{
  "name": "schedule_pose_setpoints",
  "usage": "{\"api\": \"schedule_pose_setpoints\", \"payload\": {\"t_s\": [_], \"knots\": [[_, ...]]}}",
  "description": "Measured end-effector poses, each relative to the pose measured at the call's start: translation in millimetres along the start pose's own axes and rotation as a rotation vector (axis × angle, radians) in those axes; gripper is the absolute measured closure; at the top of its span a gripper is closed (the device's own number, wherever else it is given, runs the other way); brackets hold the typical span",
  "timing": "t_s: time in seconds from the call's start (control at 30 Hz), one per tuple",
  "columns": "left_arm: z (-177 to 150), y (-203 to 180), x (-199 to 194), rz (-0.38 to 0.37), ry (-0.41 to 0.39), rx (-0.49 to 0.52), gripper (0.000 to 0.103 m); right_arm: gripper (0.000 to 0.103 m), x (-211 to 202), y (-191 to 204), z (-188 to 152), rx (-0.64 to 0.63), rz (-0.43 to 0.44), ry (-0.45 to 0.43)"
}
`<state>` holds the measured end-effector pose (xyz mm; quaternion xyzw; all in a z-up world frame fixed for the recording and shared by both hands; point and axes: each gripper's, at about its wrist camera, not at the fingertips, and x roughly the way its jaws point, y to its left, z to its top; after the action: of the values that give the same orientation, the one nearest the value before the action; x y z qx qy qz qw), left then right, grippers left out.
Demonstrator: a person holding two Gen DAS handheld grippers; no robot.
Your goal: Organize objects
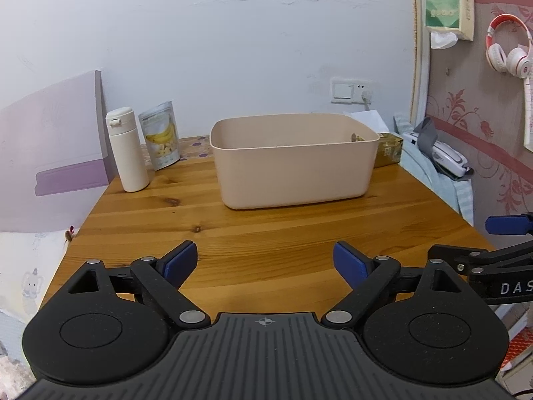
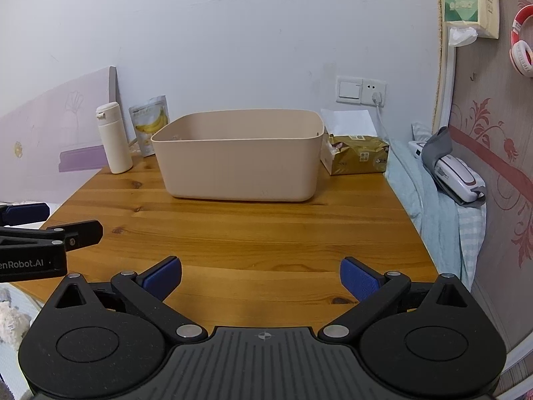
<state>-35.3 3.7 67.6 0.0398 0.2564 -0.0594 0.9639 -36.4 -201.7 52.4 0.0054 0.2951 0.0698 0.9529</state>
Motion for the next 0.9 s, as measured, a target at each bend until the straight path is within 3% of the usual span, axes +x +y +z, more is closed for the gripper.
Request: {"api": "schedule_pose_setpoints", "payload": {"t_s": [0.9], "knots": [[-2.6, -5.1, 7.2, -0.012, 0.038, 0.005, 0.012, 0.000, -1.1, -4.1, 0.6, -0.003, 0.012, 0.013]]}}
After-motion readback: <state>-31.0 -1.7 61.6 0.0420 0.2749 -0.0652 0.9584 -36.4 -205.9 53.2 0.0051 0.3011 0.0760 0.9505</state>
